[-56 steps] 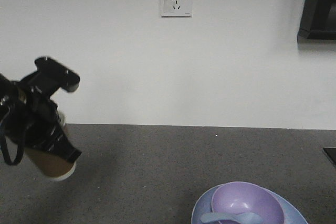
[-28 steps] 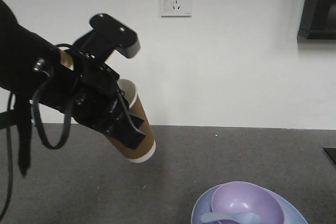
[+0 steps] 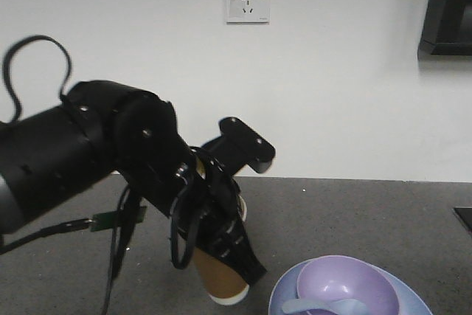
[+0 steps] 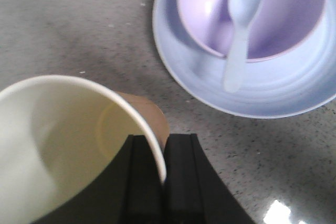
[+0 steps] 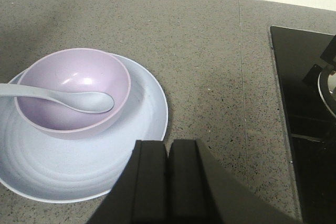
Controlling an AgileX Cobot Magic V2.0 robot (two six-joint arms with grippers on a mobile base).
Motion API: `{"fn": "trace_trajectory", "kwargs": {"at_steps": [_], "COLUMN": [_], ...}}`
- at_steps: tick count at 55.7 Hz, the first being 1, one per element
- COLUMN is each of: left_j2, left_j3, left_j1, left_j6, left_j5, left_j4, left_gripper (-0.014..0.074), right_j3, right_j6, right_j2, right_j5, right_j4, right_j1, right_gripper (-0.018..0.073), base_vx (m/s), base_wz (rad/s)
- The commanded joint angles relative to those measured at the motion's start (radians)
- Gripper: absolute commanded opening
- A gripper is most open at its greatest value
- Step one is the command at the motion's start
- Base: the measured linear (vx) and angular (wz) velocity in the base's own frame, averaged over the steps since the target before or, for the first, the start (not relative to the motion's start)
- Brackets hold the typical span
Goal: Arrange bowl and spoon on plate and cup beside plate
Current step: 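Carry the cup beside the plate and lower it onto the counter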
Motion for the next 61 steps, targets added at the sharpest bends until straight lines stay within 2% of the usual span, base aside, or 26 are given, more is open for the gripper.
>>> {"fn": "trace_trajectory", "kwargs": {"at_steps": [1,25,34,42,56,61], "left_j2": [-0.022,0.025,0.033,0.035,0.035,0.035], "left_j3": [-0.029,-0.029,-0.029,-0.029,-0.029,-0.029], "left_j1": [-0.02,-0.026,-0.026,-0.026,-0.026,-0.026], "left_j6": [-0.01,-0.021,-0.021,-0.021,-0.021,-0.021], "left_j5": [-0.051,-0.06,-0.063,-0.061,-0.061,-0.06], "left_j4": [0.012,0.016,0.016,0.016,0.016,0.016], "left_gripper": [0.0,0.0005,0.0042,0.0133,0.0376,0.0435], "right_j3": [-0.027,-0.027,-0.027,-0.027,-0.027,-0.027], "right_j6": [-0.002,-0.002,-0.002,-0.002,-0.002,-0.002], "right_j2": [0.003,0.003,0.003,0.003,0.003,0.003], "right_j5": [-0.072,-0.072,-0.072,-0.072,-0.072,-0.072], "right_j4": [-0.007,-0.007,-0.007,-0.007,-0.007,-0.007], "right_j1": [0.0,0.0,0.0,0.0,0.0,0.0], "right_gripper": [-0.0009,-0.0009,-0.0009,-0.0009,-0.0009,-0.0009], "base_vx": [0.0,0.0,0.0,0.0,0.0,0.0], "base_wz": [0.0,0.0,0.0,0.0,0.0,0.0]}}
